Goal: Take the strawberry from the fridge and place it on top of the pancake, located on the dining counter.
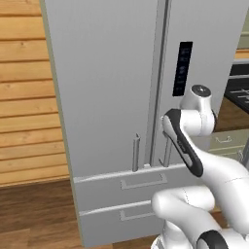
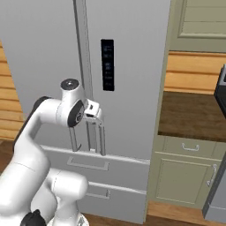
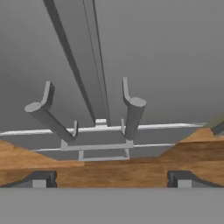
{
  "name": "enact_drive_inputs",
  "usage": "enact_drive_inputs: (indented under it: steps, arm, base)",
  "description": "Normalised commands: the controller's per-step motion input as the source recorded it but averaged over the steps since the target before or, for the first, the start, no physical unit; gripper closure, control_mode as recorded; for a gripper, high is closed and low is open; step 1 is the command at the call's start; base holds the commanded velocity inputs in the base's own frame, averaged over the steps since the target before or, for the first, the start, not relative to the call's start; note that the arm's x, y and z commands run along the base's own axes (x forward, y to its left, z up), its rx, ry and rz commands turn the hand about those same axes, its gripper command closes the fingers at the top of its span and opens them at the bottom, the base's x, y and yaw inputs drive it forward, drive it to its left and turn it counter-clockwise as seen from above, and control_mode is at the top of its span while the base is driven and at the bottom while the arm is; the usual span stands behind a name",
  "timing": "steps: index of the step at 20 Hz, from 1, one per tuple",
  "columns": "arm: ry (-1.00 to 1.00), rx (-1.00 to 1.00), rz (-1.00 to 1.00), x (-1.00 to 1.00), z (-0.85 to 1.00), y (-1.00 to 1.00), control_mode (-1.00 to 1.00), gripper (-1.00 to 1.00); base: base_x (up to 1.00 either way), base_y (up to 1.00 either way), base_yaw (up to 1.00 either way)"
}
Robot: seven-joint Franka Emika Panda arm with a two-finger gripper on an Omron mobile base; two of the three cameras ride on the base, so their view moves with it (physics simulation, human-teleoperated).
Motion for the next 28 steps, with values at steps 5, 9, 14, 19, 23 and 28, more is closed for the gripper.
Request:
enact_drive_inputs:
  steps: [5, 9, 14, 19, 23, 28]
  arm:
    - [0.0, 0.0, 0.07, 0.66, -0.38, -0.08, -1.0, -1.0]
    - [0.0, 0.0, 0.03, 0.53, -0.28, -0.06, -1.0, -1.0]
    - [0.07, 0.0, 0.0, 0.41, -0.12, 0.0, -1.0, -1.0]
    - [0.11, 0.0, 0.0, 0.37, -0.26, 0.0, -1.0, -1.0]
    - [0.01, 0.0, 0.0, 0.18, -0.41, -0.07, -1.0, -1.0]
    - [0.0, 0.0, 0.0, 0.16, -0.37, -0.04, -1.0, -1.0]
  base:
    - [0.0, 0.0, 0.0]
    - [0.0, 0.0, 0.0]
    - [0.0, 0.0, 0.0]
    - [0.0, 0.0, 0.0]
    - [0.0, 0.0, 0.0]
    - [0.0, 0.0, 0.0]
